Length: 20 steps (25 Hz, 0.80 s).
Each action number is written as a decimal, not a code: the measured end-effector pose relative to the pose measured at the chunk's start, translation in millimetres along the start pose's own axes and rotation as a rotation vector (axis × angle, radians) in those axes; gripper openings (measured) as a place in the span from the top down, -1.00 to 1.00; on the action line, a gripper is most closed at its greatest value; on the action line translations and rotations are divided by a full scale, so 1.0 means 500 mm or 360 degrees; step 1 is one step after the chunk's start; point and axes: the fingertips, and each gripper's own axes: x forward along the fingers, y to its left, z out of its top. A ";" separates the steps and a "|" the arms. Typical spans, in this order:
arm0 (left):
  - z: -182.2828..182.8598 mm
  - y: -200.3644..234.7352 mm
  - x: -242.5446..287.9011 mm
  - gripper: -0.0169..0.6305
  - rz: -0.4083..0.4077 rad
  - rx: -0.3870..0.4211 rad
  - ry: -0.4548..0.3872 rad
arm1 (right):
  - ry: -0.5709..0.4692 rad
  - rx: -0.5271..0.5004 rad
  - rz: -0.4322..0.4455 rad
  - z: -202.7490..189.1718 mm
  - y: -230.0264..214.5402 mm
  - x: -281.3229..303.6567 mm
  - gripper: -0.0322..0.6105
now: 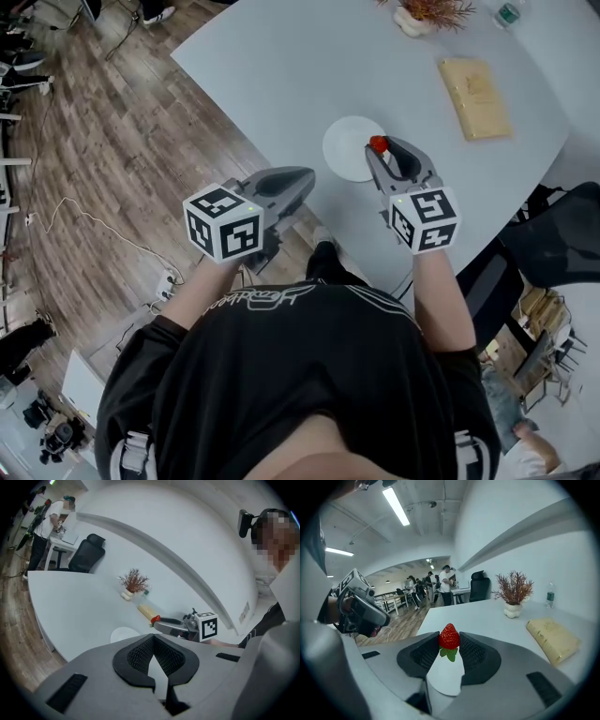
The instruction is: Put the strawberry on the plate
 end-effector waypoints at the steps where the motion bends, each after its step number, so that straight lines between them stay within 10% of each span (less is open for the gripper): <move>1: -0.003 0.005 0.001 0.92 0.0021 0.0017 0.0012 | 0.0021 0.0007 -0.0003 -0.011 -0.007 0.011 0.50; 20: -0.035 0.052 0.011 0.92 0.0053 -0.0055 0.0085 | 0.0434 -0.0216 -0.0087 -0.197 -0.058 0.144 0.50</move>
